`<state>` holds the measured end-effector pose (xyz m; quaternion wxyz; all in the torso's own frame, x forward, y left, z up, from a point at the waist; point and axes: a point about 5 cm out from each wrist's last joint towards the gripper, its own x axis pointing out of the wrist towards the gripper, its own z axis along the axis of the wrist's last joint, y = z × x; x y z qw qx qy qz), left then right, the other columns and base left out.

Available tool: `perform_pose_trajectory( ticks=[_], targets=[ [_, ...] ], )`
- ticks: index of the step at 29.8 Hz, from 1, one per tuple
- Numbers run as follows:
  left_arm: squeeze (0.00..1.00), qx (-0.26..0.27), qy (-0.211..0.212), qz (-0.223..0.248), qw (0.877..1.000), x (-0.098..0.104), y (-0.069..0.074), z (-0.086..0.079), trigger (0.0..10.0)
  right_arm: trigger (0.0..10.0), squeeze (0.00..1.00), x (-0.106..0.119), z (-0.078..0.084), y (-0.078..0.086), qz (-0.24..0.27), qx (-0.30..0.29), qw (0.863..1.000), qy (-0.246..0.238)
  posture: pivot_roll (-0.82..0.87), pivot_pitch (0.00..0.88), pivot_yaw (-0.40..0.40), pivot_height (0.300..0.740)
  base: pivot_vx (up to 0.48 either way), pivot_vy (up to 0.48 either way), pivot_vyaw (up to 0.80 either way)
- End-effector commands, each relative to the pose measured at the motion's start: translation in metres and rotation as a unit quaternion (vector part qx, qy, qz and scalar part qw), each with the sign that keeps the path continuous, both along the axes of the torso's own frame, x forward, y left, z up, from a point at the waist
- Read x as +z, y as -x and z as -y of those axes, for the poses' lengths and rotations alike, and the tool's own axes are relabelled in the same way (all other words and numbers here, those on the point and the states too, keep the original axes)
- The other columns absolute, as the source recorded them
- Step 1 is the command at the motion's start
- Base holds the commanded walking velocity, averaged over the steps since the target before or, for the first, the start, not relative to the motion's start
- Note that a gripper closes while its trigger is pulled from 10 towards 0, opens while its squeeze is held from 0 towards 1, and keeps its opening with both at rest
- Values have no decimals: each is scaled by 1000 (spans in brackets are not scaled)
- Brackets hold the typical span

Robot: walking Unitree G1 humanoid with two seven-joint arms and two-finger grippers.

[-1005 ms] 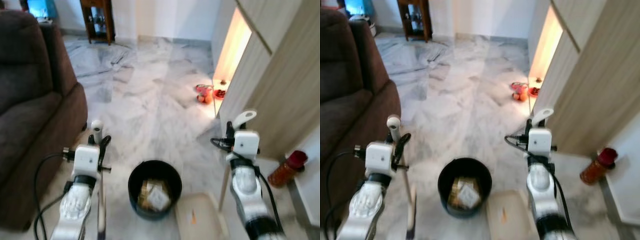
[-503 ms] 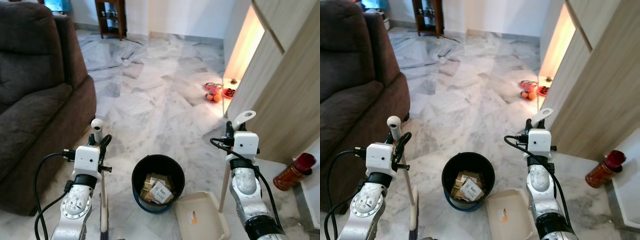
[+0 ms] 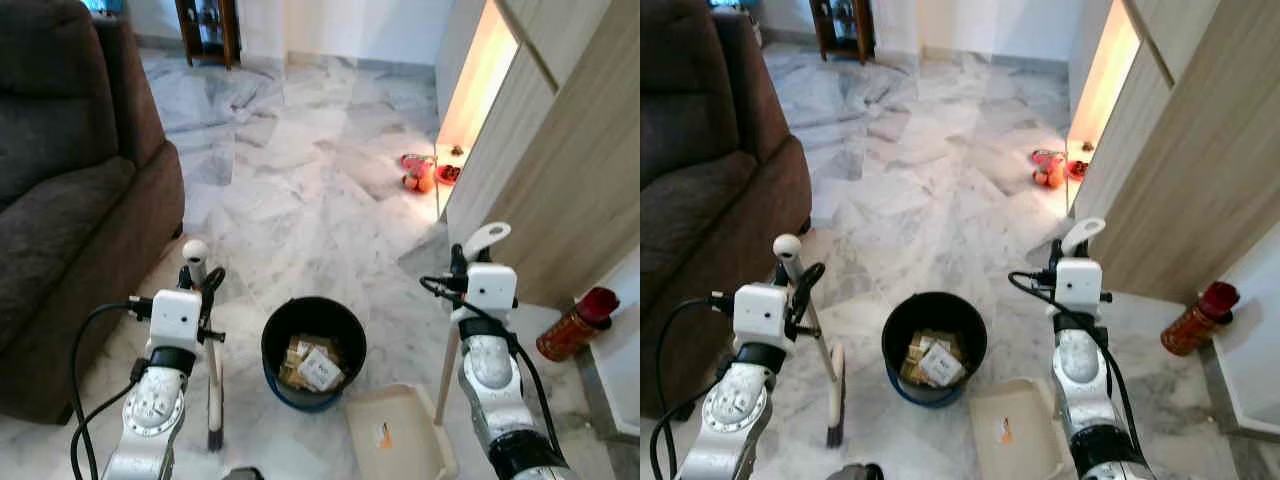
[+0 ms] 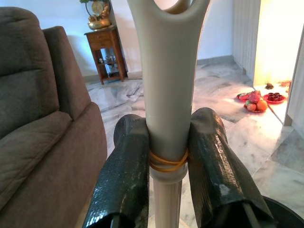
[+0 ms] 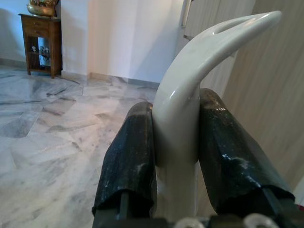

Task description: Sweep floor

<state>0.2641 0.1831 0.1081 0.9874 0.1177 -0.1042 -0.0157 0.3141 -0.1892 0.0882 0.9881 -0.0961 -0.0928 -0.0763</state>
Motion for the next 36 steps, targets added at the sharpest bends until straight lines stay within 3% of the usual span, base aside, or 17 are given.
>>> perform_pose_trajectory(
  ticks=[1,24,36],
  targets=[
    [0,-4,-10,20,1000,9,-1,1,10000,10000,0,7,-1,-3,18,5,1000,-2,65,57,-39,740,-285,0,0],
    [0,-7,-9,20,1000,8,-1,3,10000,10000,0,4,-3,-3,10,13,1000,-7,65,42,-41,740,-281,0,0],
    [0,-17,-6,9,1000,5,-2,6,10000,10000,0,2,-3,-3,5,14,1000,-18,66,48,-42,740,0,0,-181]
  ],
)
